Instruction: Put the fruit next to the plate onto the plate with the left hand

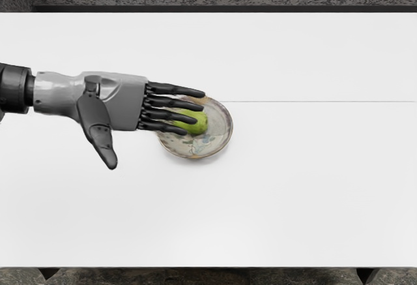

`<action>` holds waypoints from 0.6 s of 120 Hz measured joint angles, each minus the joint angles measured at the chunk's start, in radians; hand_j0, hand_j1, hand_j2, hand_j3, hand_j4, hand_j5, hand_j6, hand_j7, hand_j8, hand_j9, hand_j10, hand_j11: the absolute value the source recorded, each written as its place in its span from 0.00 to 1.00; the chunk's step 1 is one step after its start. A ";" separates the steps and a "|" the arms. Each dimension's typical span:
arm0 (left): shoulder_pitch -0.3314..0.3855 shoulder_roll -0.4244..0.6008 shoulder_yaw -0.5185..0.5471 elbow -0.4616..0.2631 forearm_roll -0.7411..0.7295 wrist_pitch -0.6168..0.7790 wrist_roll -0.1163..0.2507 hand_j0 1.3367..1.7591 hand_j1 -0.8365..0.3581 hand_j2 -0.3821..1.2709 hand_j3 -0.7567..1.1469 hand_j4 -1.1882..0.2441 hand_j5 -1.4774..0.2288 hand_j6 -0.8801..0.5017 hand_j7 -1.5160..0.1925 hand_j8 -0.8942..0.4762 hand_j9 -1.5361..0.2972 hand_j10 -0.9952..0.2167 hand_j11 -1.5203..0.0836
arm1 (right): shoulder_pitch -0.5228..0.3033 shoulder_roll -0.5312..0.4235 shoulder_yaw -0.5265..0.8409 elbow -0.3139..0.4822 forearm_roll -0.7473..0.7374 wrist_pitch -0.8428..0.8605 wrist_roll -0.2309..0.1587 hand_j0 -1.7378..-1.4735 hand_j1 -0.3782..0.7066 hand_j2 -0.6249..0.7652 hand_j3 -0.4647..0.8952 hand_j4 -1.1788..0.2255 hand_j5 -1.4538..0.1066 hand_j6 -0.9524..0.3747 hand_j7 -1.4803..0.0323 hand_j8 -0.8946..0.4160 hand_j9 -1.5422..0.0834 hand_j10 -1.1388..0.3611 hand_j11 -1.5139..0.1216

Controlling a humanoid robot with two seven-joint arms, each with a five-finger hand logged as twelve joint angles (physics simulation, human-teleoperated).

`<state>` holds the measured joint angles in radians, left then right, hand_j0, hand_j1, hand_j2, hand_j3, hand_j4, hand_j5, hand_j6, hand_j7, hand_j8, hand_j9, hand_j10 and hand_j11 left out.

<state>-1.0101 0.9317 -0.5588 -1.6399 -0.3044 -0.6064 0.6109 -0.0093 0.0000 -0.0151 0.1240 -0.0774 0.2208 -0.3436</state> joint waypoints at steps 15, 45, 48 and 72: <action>0.015 0.082 0.003 0.034 -0.011 -0.004 0.000 0.76 0.98 0.23 0.40 0.82 0.85 0.63 0.87 0.64 0.83 0.81 0.93 | 0.001 0.000 0.000 0.000 -0.001 0.000 0.000 0.30 0.03 0.45 0.34 0.84 0.93 0.72 0.98 0.68 0.95 0.76 0.93; 0.076 0.198 0.019 0.102 -0.013 -0.005 0.000 0.76 0.98 0.23 0.40 0.82 0.85 0.63 0.88 0.64 0.83 0.81 0.94 | 0.004 0.000 0.001 0.000 -0.001 -0.001 0.000 0.30 0.03 0.45 0.34 0.84 0.93 0.72 0.98 0.68 0.95 0.76 0.93; 0.084 0.209 0.019 0.105 -0.013 -0.005 0.000 0.76 0.98 0.23 0.40 0.82 0.85 0.63 0.88 0.64 0.83 0.81 0.94 | 0.004 0.000 0.001 0.000 0.000 -0.001 0.000 0.30 0.03 0.45 0.34 0.84 0.93 0.72 0.98 0.68 0.95 0.76 0.93; 0.102 0.272 0.021 0.116 -0.016 -0.006 0.000 0.76 0.98 0.23 0.40 0.82 0.85 0.63 0.88 0.64 0.83 0.81 0.94 | 0.005 0.000 0.001 0.000 0.001 -0.001 0.000 0.30 0.03 0.45 0.34 0.84 0.93 0.72 0.98 0.68 0.95 0.76 0.93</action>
